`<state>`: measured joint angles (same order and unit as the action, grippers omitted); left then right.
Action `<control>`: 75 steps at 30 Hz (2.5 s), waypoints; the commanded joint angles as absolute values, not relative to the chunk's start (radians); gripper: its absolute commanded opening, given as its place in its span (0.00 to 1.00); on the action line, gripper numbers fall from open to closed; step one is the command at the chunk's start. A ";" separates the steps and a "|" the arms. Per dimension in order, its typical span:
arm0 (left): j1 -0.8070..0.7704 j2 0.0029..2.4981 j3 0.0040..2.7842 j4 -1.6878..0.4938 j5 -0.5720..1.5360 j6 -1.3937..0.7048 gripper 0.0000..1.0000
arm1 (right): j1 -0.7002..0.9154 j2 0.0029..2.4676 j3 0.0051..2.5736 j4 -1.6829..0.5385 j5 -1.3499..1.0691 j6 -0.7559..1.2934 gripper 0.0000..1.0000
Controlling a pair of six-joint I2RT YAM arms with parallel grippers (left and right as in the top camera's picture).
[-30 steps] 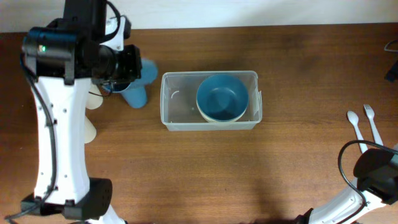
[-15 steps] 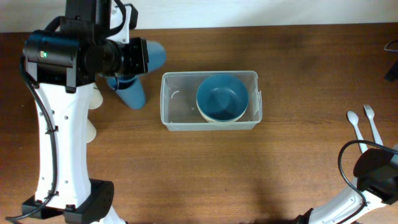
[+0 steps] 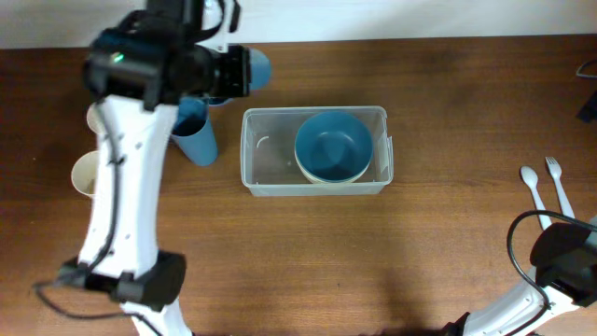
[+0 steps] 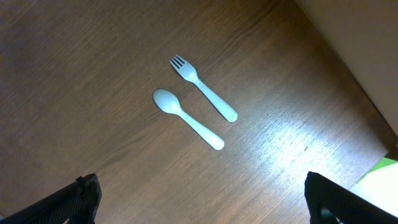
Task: Pack container
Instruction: 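Lift the blue cup and carry it over the container's left end, then lower the blue cup into the container and release it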
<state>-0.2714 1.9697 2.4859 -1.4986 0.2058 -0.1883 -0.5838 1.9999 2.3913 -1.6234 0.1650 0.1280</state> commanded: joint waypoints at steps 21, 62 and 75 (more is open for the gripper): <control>-0.346 2.113 2.498 -1.686 0.236 -0.138 0.01 | -0.584 2.003 2.387 -1.623 0.181 0.128 0.99; -0.346 2.213 2.416 -1.577 0.152 -0.140 0.02 | -0.584 2.003 2.387 -1.623 0.181 0.128 0.99; -0.346 2.247 2.405 -1.549 0.134 -0.140 0.15 | -0.584 2.004 2.387 -1.623 0.181 0.128 0.99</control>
